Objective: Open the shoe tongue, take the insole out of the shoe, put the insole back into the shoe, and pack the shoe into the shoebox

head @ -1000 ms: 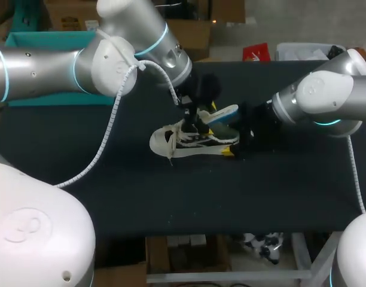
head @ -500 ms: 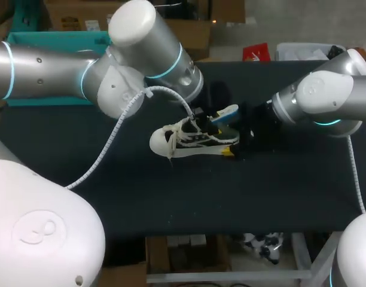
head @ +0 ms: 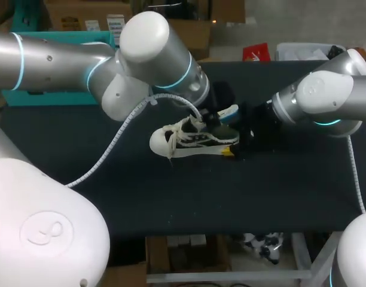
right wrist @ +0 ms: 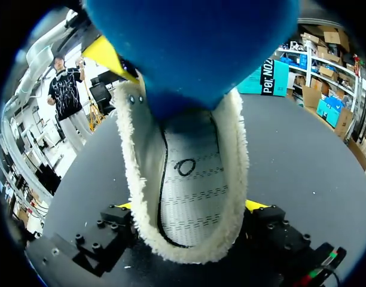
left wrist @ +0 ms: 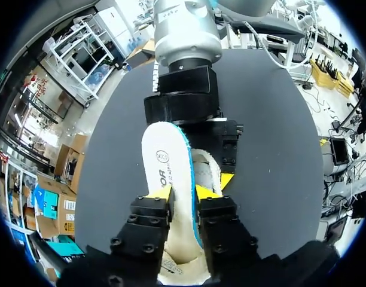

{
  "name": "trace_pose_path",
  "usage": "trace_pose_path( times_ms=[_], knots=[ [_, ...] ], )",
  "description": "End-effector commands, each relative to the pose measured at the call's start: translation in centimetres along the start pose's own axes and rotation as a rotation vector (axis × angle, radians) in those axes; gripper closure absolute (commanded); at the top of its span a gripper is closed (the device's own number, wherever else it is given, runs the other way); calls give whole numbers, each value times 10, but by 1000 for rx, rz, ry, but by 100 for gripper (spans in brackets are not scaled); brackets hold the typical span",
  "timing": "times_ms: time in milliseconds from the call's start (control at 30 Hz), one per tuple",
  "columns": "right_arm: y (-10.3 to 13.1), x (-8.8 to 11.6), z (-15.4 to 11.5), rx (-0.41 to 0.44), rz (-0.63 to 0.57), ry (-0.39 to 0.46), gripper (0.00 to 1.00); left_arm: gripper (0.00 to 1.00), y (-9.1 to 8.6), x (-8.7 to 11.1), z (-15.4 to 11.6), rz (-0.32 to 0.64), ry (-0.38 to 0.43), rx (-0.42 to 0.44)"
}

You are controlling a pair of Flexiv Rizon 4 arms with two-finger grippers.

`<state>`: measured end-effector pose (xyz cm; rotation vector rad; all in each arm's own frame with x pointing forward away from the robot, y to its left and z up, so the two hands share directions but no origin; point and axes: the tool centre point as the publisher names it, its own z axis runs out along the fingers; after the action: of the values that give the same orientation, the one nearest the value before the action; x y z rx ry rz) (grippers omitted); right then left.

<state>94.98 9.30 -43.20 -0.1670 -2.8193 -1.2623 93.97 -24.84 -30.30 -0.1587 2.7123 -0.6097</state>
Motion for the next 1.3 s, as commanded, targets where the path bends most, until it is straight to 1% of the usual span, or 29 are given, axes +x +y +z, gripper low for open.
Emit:
trace_pose_path(
  times_ms=[33, 67, 100, 267, 400, 467, 700, 800, 867, 900, 933, 967, 1000, 1133, 1167, 1300],
  knots=[
    [-6, -1, 9, -2, 0, 1, 100, 96, 0, 0, 5, -9, -39, -5],
    [-6, -1, 9, -2, 0, 1, 100, 99, 0, 0, 5, -14, -40, -4],
    [-6, -1, 9, -2, 0, 1, 100, 100, 0, -1, 5, -16, -40, -5],
    [-6, -1, 9, -2, 0, 1, 100, 100, 1, -1, -1, -23, -44, 8],
    [-6, -1, 9, -2, 0, 1, 100, 100, -1, 3, -17, 1, -14, 66],
    [-6, -1, 9, -2, 0, 1, 100, 100, -4, 3, -26, 15, 16, 101],
    [-6, -1, 9, -2, 0, 1, 100, 100, -22, 3, -45, 45, 57, 180],
    [-5, -1, 8, -1, -6, 1, 100, 100, -32, 3, -51, 57, 81, 221],
    [-4, -2, 6, 15, 1, 5, 100, 100, -42, 3, -56, 68, 104, 261],
    [-4, -3, 5, 24, 9, 9, 38, 100, -44, 4, -58, 73, 114, 271],
    [-4, -3, 5, 29, 14, 10, 0, 100, -48, 4, -60, 77, 122, 287],
    [-5, -4, 4, 30, 19, 10, 0, 100, -52, 5, -62, 80, 128, 302],
    [-6, -3, 1, 38, 38, 0, 0, 100, -59, 6, -64, 87, 156, 333],
    [-12, 2, -13, 53, 67, -11, 0, 100, -77, 11, -69, 104, 184, 384],
    [-13, 4, -20, 65, 82, -14, 0, 100, -84, 13, -71, 112, 193, 400],
    [-21, 13, -43, 113, 117, -26, 0, 100, -98, 16, -81, 132, 224, 457]
  ],
)
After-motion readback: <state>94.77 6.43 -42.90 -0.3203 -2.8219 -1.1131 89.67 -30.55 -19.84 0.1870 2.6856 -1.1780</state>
